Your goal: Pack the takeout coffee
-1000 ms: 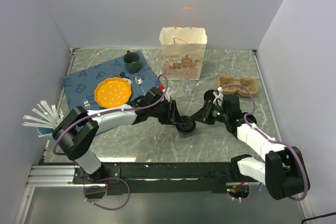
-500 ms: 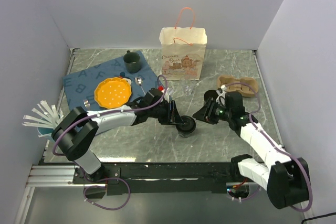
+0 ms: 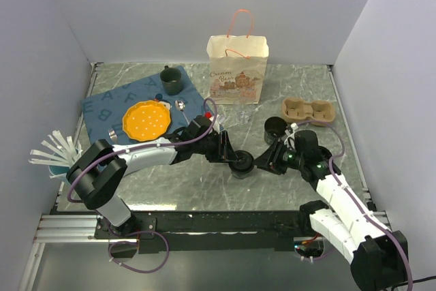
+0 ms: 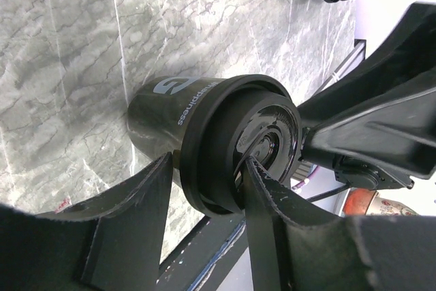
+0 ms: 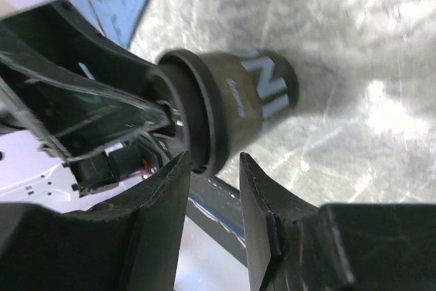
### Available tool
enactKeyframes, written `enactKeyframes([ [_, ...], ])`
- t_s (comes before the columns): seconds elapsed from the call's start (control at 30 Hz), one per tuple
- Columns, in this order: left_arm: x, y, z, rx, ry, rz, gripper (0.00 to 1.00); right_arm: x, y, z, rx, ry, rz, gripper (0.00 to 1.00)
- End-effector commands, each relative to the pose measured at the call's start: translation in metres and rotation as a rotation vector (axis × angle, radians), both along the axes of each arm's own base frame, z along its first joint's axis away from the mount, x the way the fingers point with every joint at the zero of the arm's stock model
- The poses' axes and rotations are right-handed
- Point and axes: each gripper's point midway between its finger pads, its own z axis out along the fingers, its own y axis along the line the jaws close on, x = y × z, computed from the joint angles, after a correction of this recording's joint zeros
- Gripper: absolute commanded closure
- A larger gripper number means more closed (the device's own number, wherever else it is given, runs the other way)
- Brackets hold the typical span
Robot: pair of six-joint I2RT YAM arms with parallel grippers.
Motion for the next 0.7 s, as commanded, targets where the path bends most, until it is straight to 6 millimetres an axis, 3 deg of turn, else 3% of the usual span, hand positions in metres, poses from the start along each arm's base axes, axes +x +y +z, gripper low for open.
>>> enactKeyframes([
  [0.0, -0.068, 0.105, -0.122, 0.551, 0.232, -0.007, 0.52, -0.001, 0.001, -0.005, 0.005, 0.013, -0.031, 0.58],
  [0.37, -0.07, 0.105, -0.124, 0.561, 0.238, -0.011, 0.52, 0.0, 0.004, -0.023, 0.03, 0.04, -0.057, 0.64],
  [0.67, -0.077, 0.112, -0.132, 0.579, 0.266, -0.01, 0.53, -0.009, -0.009, -0.065, -0.026, 0.087, -0.119, 0.76],
])
